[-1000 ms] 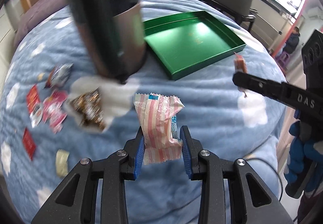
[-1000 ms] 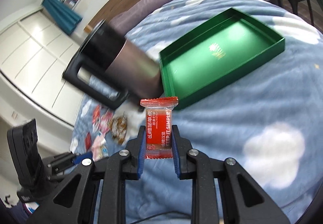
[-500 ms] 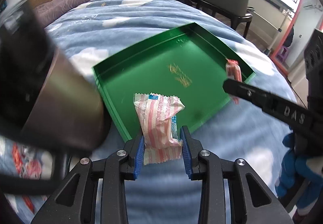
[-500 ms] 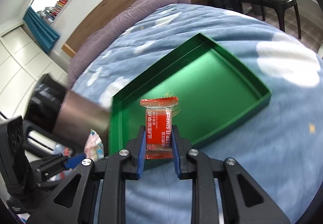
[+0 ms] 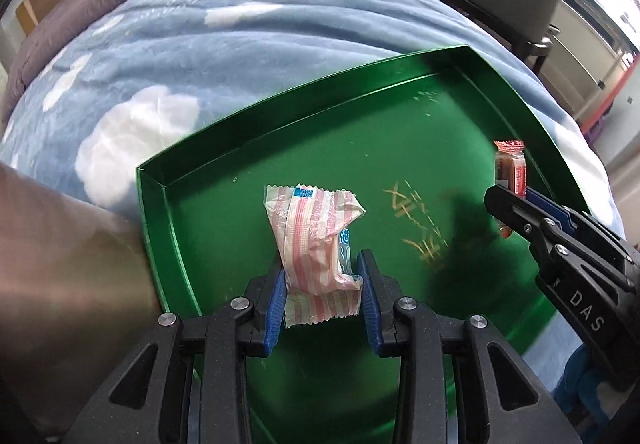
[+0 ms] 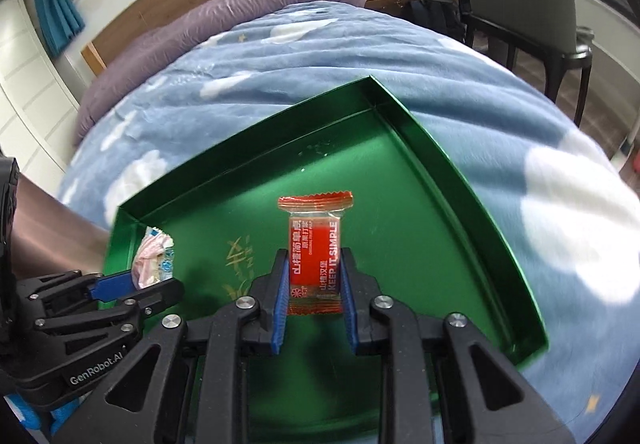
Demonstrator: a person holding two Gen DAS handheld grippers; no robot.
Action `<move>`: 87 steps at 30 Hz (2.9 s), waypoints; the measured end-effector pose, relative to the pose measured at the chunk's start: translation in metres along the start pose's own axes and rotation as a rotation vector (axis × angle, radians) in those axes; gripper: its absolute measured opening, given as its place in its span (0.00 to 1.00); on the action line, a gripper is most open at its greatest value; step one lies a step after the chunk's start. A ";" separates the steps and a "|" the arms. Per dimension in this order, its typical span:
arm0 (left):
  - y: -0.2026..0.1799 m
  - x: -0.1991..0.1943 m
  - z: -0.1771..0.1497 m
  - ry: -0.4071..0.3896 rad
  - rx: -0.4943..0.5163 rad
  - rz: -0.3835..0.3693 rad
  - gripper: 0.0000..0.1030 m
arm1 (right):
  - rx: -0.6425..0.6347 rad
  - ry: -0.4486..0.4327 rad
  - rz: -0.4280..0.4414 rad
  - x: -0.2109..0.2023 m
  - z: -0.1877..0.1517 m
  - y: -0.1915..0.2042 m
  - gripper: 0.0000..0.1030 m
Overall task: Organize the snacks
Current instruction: 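Carry the pink-striped candy and red bar with both tools over the green tray, then open both tools to drop the candy and red bar into the tray, then move both tools back toward the remaining snacks on the blanket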
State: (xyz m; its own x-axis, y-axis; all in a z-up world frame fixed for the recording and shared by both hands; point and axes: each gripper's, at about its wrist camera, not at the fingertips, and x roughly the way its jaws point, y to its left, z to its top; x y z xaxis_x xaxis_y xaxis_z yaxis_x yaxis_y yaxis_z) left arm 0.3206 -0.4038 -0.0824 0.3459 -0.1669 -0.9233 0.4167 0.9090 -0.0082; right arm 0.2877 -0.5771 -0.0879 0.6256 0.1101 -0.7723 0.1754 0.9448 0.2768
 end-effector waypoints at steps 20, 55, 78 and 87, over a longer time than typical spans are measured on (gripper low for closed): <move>0.001 0.010 0.012 -0.020 -0.032 -0.001 0.54 | -0.099 0.041 -0.118 0.018 0.015 0.003 0.73; 0.049 -0.217 -0.177 -0.251 -0.026 0.077 0.57 | -0.158 -0.248 -0.112 -0.253 -0.107 0.106 1.00; 0.200 -0.291 -0.322 -0.328 -0.236 0.164 0.79 | -0.291 -0.204 0.043 -0.279 -0.200 0.266 1.00; 0.262 -0.284 -0.354 -0.310 -0.367 0.220 0.79 | -0.357 -0.165 0.072 -0.254 -0.213 0.315 1.00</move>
State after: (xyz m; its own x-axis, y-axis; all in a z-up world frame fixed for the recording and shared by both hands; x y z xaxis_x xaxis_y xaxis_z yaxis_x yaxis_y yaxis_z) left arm 0.0341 0.0165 0.0419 0.6473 -0.0113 -0.7621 0.0039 0.9999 -0.0115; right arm 0.0222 -0.2414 0.0732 0.7454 0.1562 -0.6480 -0.1305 0.9875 0.0878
